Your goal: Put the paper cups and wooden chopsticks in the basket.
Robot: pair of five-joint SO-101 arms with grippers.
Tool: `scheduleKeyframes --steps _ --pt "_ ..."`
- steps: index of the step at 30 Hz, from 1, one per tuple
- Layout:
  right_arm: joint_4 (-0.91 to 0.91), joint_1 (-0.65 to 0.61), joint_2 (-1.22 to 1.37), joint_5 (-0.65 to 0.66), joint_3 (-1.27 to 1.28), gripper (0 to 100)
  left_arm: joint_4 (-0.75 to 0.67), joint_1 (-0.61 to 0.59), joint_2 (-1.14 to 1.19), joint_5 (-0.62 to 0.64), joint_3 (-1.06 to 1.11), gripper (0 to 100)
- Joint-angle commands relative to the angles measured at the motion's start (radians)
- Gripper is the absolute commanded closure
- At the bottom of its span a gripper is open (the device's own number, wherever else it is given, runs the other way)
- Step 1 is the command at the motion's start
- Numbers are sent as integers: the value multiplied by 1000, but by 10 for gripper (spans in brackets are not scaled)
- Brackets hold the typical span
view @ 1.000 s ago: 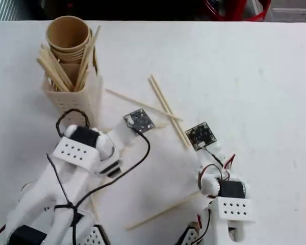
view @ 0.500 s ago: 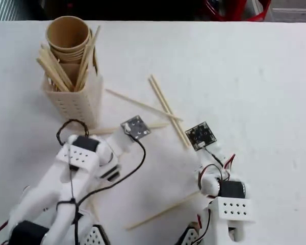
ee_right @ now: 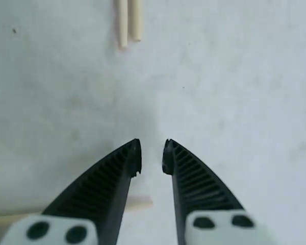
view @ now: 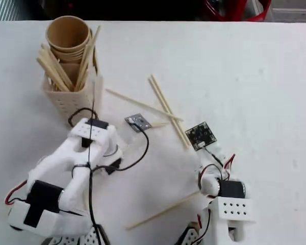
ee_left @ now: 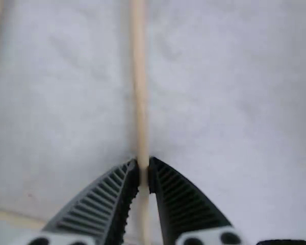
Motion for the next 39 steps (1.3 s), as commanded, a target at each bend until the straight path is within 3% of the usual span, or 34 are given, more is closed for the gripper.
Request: scheduleKeyframes --steps 1,10,15,20,30,35,39 --pt "-15 7 -10 9 -3 918 28 28 -105 3 -84 977" --pt "-15 7 -10 11 -3 918 322 64 -519 71 -450 977" --pt "-15 7 -10 11 -3 918 334 18 -727 74 -698 977" --pt "-15 7 -10 11 -3 918 118 -128 -809 183 -796 977" --pt "-15 7 -10 11 -3 918 -493 -309 -650 528 -480 977" --pt "-15 7 -10 11 -3 918 -539 -334 -544 562 -385 974" --pt "-15 7 -10 11 -3 918 -486 -334 -521 563 -345 884"
